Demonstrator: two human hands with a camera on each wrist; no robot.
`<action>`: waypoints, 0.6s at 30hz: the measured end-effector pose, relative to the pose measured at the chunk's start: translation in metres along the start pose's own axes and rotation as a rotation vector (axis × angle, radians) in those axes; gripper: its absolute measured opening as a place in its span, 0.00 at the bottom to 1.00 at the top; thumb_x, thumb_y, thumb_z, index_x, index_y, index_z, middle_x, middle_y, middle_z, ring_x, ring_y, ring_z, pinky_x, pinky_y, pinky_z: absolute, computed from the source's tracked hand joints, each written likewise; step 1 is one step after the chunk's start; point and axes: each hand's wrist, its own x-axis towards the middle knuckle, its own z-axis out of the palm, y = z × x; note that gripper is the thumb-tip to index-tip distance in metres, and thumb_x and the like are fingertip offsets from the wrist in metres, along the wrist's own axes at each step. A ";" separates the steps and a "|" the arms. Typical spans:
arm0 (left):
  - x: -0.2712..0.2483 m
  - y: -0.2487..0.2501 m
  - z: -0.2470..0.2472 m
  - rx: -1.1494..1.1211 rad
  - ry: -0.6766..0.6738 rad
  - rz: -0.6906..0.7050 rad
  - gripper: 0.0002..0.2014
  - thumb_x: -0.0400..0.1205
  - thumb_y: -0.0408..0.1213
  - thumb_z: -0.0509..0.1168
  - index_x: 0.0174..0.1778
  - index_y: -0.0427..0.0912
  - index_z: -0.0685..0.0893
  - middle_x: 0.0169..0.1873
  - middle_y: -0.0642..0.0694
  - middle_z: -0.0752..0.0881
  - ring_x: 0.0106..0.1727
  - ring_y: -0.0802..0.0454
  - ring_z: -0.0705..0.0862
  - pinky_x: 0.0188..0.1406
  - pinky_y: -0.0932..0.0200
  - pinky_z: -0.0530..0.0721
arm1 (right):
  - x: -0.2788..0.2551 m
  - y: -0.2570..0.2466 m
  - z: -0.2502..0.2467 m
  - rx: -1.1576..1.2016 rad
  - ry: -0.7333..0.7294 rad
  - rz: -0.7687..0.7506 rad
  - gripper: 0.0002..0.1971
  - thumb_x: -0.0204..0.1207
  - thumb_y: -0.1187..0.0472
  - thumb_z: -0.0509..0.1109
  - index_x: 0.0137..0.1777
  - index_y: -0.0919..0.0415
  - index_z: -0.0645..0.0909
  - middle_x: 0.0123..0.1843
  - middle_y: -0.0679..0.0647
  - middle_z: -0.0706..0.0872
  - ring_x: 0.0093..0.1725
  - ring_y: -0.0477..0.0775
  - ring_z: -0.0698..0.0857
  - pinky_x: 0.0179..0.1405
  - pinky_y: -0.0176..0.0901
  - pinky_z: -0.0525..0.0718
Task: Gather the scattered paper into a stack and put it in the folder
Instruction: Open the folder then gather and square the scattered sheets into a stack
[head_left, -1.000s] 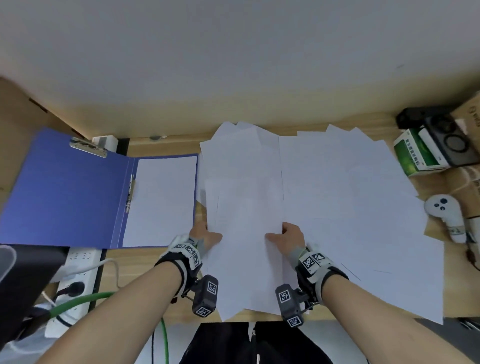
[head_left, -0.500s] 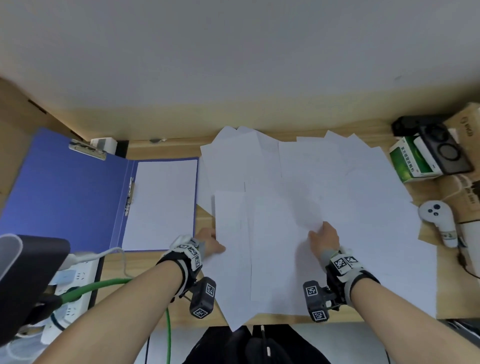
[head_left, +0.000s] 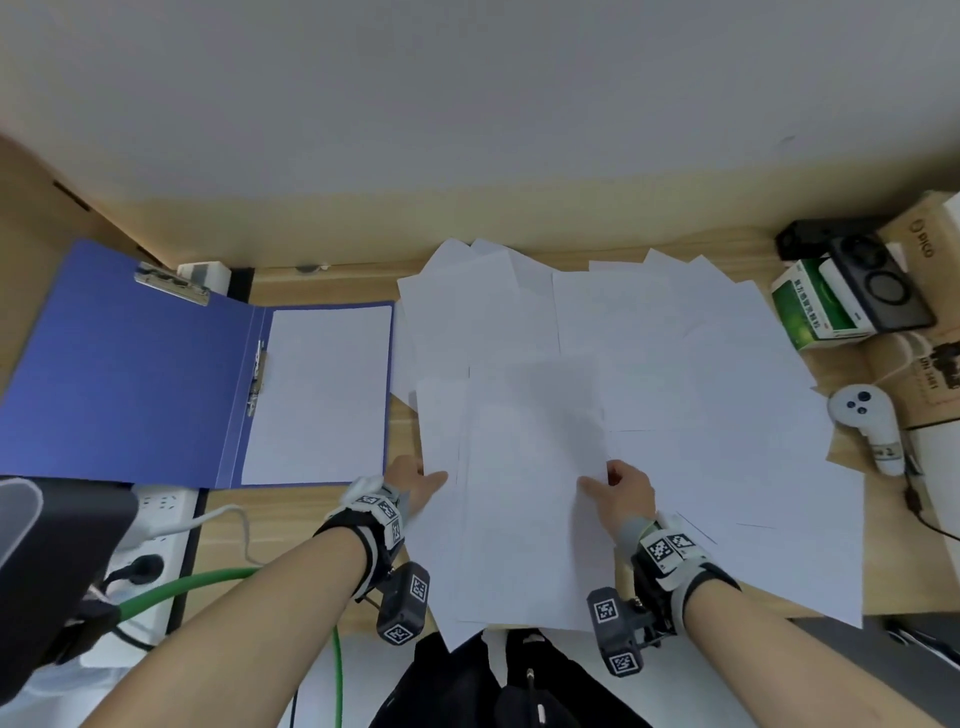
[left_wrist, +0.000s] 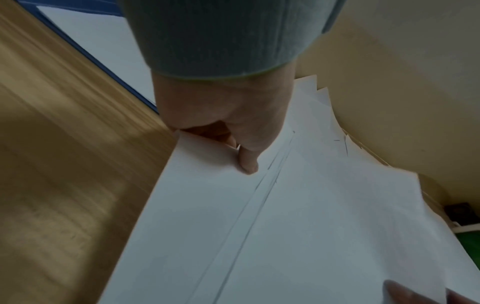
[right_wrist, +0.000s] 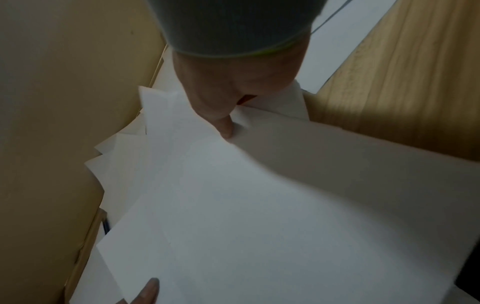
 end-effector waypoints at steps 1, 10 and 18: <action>0.002 -0.002 -0.003 0.005 -0.003 0.017 0.20 0.81 0.44 0.66 0.28 0.44 0.65 0.28 0.48 0.68 0.29 0.52 0.69 0.31 0.59 0.65 | 0.002 0.000 -0.001 0.016 0.028 -0.011 0.08 0.71 0.61 0.74 0.38 0.67 0.83 0.35 0.63 0.88 0.33 0.58 0.81 0.33 0.45 0.77; 0.011 -0.015 -0.042 -0.061 0.304 -0.002 0.26 0.86 0.45 0.60 0.22 0.42 0.62 0.21 0.48 0.67 0.23 0.52 0.65 0.26 0.58 0.59 | 0.017 -0.021 -0.006 0.095 0.107 0.015 0.14 0.78 0.63 0.68 0.33 0.67 0.73 0.30 0.57 0.76 0.31 0.56 0.74 0.31 0.45 0.68; 0.009 -0.013 -0.029 -0.029 0.136 -0.100 0.24 0.86 0.39 0.58 0.23 0.42 0.60 0.22 0.46 0.63 0.23 0.53 0.62 0.26 0.59 0.56 | 0.005 -0.021 0.018 0.099 -0.060 0.065 0.14 0.76 0.63 0.68 0.31 0.59 0.70 0.31 0.54 0.77 0.31 0.55 0.75 0.32 0.44 0.73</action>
